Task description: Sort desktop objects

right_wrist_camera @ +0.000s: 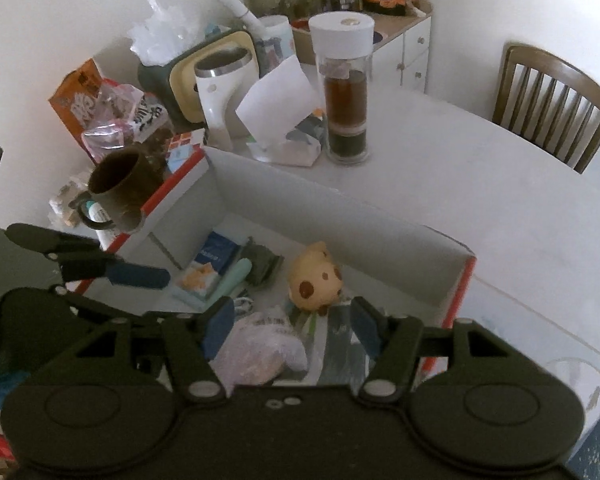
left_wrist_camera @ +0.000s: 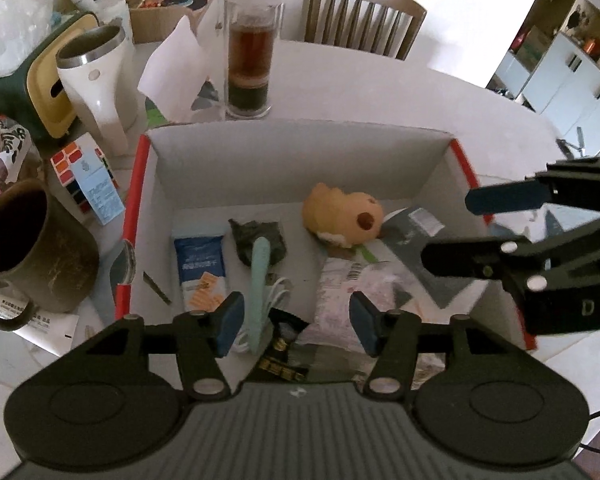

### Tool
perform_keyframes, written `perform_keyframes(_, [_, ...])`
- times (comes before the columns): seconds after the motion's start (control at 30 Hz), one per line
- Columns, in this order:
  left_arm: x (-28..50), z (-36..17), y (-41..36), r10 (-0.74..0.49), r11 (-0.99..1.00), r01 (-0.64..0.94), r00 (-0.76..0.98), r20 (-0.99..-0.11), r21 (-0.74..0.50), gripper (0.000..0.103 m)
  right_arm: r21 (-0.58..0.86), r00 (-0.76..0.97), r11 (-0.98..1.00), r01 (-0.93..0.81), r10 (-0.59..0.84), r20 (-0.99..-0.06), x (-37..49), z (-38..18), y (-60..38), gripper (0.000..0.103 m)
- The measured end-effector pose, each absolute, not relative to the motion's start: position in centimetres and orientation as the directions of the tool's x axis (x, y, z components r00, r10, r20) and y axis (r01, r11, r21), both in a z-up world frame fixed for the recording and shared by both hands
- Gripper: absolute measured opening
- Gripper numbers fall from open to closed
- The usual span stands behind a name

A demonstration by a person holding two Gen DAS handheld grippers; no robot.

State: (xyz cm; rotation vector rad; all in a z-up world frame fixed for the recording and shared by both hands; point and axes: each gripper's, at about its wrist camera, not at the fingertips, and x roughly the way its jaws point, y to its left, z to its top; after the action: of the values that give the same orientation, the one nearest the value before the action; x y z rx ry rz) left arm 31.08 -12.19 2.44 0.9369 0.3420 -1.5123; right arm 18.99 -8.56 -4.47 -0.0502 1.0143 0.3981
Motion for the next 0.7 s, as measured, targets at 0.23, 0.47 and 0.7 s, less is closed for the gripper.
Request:
perform_keyframes(0.23, [30.0,2.9,-9.9,-0.719,-0.227,0.925,0.053,-0.693,0.306,0.073,0.159,0.495,0.932,-0.325,0.311,-0.812,15.9,-3.1,-9.8,0.065])
perform_keyframes(0.47, [29.1,3.1,-7.8,-0.766,-0.24,0.916,0.025,-0.643,0.322,0.09,0.139,0.522,0.941,-0.308,0.289,-0.802,13.0,-2.4,-10.9,0.073])
perform_keyframes(0.7, [28.4,3.3,-5.6,-0.786,-0.263,0.925,-0.041,-0.617,0.273,0.103,0.153,0.566,0.948,-0.278,0.29,-0.772,9.7,-1.4,-12.1,0.078])
